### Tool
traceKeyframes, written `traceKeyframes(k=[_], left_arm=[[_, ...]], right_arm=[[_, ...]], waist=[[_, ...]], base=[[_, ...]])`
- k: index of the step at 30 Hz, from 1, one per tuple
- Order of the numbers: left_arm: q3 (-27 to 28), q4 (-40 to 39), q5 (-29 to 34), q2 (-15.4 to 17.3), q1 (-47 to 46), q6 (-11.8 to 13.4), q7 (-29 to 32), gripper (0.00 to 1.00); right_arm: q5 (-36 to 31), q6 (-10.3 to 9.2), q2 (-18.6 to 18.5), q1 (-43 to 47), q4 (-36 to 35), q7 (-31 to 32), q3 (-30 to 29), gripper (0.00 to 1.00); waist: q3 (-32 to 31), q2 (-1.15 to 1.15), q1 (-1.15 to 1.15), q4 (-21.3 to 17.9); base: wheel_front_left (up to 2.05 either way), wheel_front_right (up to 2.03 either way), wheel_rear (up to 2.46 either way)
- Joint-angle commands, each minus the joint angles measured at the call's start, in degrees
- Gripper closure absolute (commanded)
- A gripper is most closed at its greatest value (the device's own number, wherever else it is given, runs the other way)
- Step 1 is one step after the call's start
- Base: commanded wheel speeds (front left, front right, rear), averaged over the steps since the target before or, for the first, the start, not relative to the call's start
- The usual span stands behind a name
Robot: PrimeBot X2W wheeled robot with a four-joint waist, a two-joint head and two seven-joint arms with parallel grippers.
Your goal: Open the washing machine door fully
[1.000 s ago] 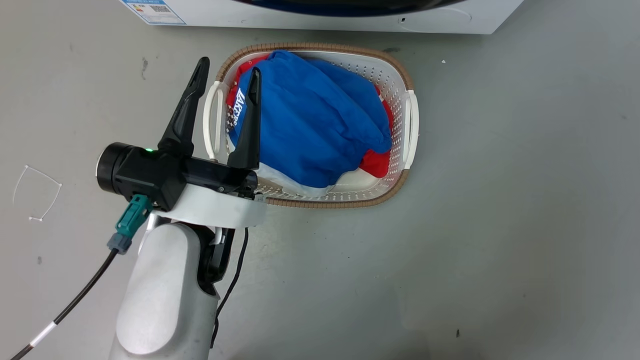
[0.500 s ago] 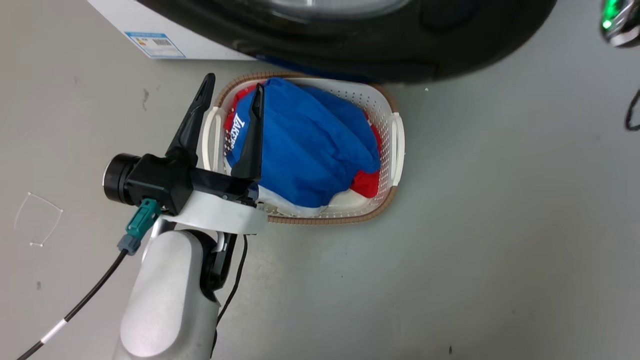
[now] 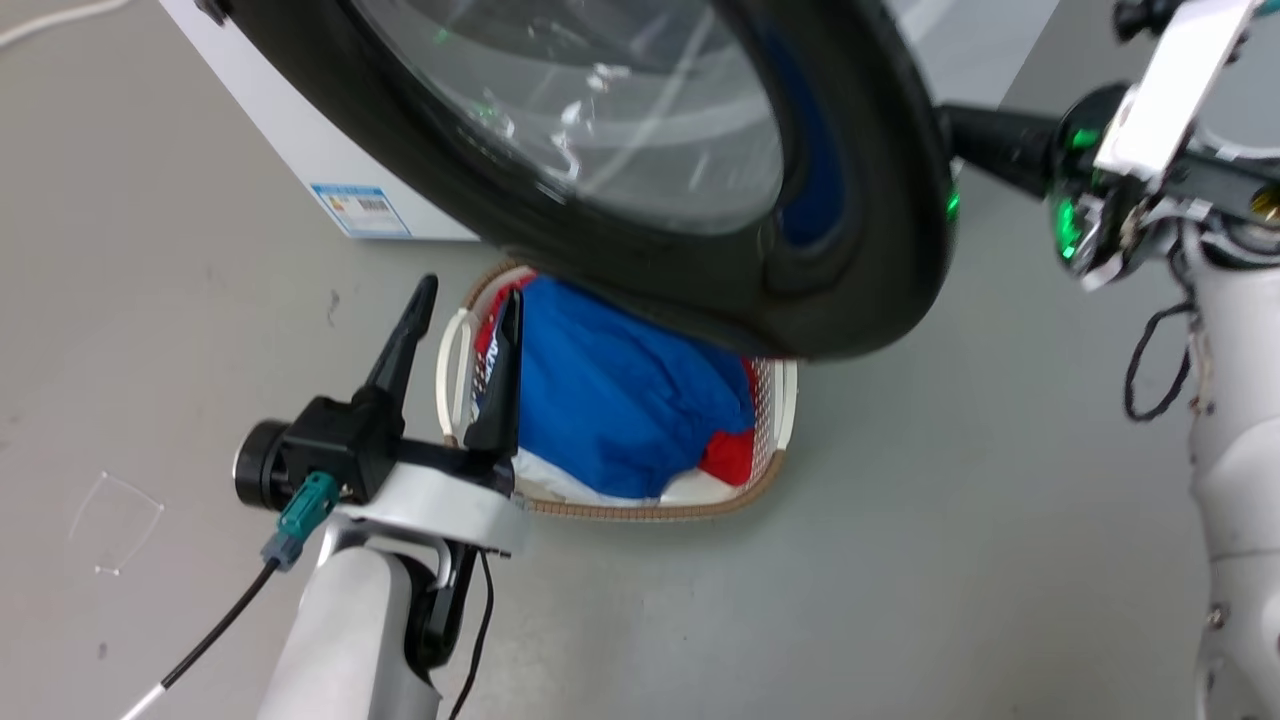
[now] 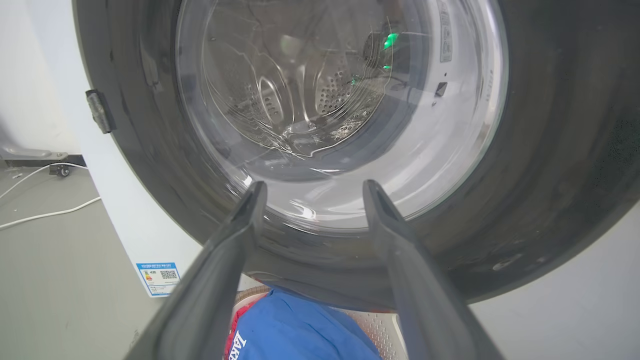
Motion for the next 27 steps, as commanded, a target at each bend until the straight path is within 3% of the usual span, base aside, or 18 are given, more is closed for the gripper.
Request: traceKeyframes(k=[1, 15, 27], left_arm=[[0.02, 0.52, -0.99, -0.09, 1.75, 0.27, -0.15, 0.0], [-0.33, 3.5, -1.02, -0.09, 7.92, 0.15, -0.15, 0.0], [-0.87, 4.6, -1.99, -0.09, 11.1, 0.78, -0.15, 0.0]], right_arm=[[0.22, 0.02, 1.13, 2.8, -0.95, 0.86, 0.32, 1.0], [0.87, 0.02, 5.18, 16.67, -7.51, 4.08, 4.0, 1.0], [3.76, 0.03, 6.48, 24.63, -13.36, 1.35, 10.5, 1.0]], waist=[[-3.43, 0.0, 0.0, 0.27], [-11.75, 0.0, 0.0, 0.54], [-15.4, 0.0, 0.0, 0.82]], base=[[0.0, 0.0, 0.0], [0.0, 0.0, 0.0], [0.0, 0.0, 0.0]])
